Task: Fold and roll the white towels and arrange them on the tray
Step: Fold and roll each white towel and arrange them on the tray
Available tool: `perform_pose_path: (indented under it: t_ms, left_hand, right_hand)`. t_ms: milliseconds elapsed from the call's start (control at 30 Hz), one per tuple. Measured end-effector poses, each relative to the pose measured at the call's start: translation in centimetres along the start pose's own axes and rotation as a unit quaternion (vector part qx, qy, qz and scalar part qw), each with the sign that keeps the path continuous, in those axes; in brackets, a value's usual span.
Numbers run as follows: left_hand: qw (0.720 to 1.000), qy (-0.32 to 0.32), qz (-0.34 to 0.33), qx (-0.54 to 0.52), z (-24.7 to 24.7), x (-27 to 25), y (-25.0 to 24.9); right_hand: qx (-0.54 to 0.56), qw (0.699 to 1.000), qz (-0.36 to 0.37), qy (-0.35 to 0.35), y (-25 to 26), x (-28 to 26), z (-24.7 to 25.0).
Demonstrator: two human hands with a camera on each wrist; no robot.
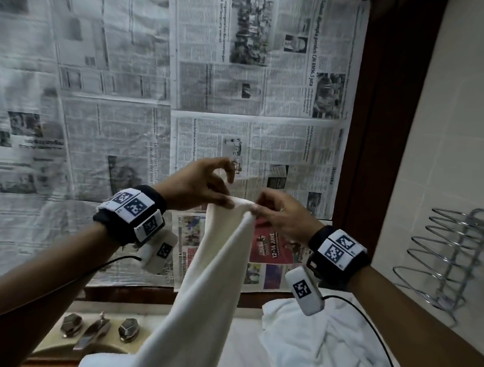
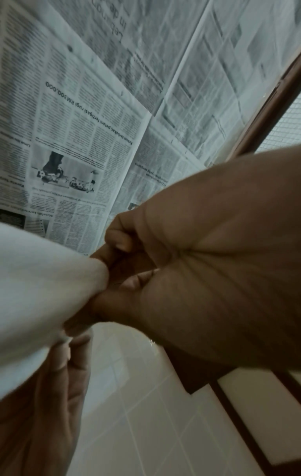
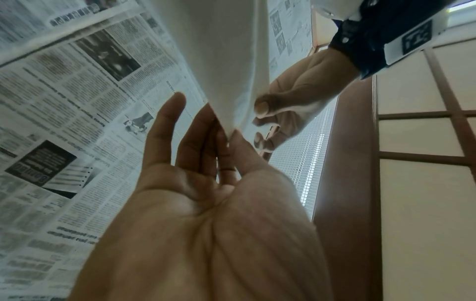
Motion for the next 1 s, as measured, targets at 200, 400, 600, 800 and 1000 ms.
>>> perform_pose_path:
  t_ms: [200,400,600,800,1000]
  left_hand:
    - [0.998,0.041,0.053,-0.009,-0.3,-0.5,-0.2]
    - [0.994,0.059,0.094,-0.011,-0.8,-1.0,1.0]
    - [0.989,0.038,0.135,-0.040,1.1,-1.9,1.8]
    - [0.995,0.002,0.094,0.035,2.4,1.0,-1.2]
    - [0.993,0.041,0.064,0.088,2.1,1.8,-2.5]
  right_hand:
    - [-0.151,0.984,0.078,-0.049,1.7,0.7,2.2]
    - [-0.260,0.948,0.111,-0.143,1.8,1.1,6.0]
    - [-0.319,0.918,0.083,-0.219,1.2,1.4,9.5]
    - [-0.253,0.966,-0.041,0.013,1.2,3.2,2.9]
    - [-0.085,0.993,-0.021,0.085,0.7,4.5,-0.7]
Point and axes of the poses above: each hand's wrist, its own x-axis towards the middle knuckle, its own z-axis out of the back of the hand, y = z × x, the point moved 4 cm from there along x, towards the middle knuckle, and after that the axes turned 15 degrees about x, right-handed, at the moved point
